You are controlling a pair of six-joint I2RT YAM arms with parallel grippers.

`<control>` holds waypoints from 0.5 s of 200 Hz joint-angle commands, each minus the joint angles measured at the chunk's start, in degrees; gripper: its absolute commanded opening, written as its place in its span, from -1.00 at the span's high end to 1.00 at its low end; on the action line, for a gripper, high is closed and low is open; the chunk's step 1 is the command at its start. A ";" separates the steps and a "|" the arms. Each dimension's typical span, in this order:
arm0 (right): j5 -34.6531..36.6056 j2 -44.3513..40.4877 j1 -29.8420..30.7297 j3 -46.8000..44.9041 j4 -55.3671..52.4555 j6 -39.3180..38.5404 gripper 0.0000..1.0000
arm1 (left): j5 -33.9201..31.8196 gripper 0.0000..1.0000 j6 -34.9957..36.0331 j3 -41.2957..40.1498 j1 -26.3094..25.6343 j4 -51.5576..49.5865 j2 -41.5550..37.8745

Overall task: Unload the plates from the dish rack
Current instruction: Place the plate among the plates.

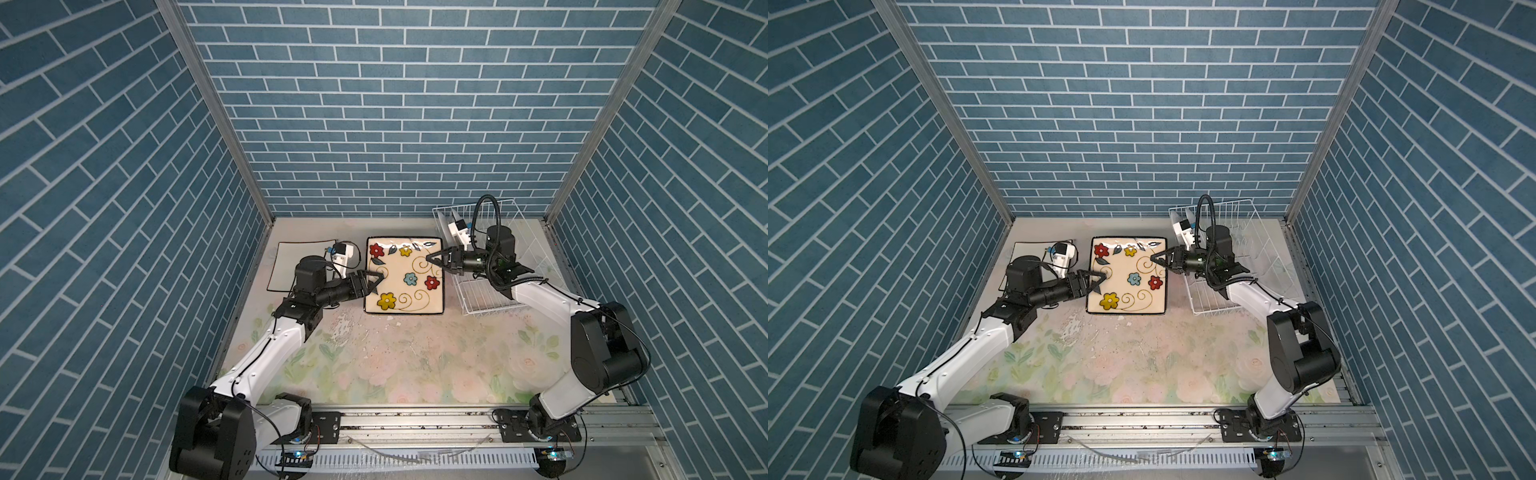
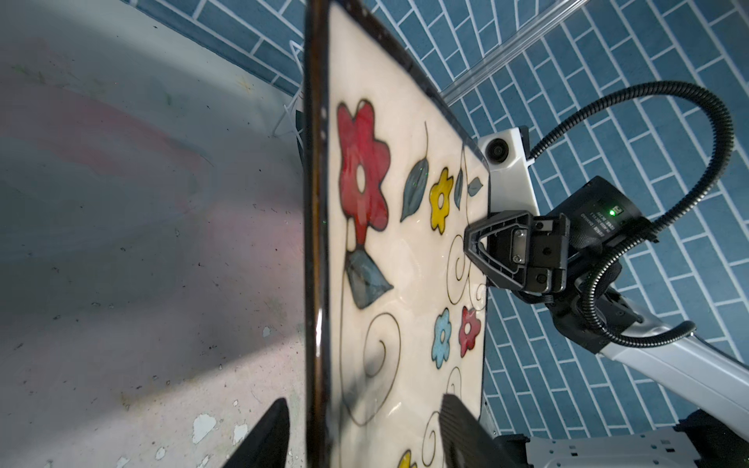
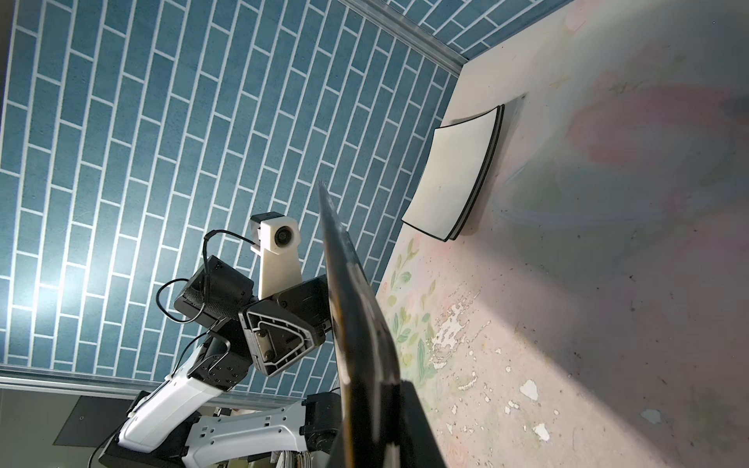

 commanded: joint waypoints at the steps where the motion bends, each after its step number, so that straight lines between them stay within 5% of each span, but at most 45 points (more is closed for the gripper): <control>1: -5.65 -0.56 -0.41 1.32 9.66 6.23 1.00 | 1.76 -0.03 -0.50 0.93 0.35 2.37 0.68; 43: -6.57 0.57 -0.80 0.59 13.98 8.24 1.00 | 3.26 0.36 -1.27 0.67 0.35 4.79 1.78; 100: -8.07 2.44 -1.27 0.21 21.77 13.96 1.00 | 6.18 0.50 -3.69 1.11 0.40 8.75 3.79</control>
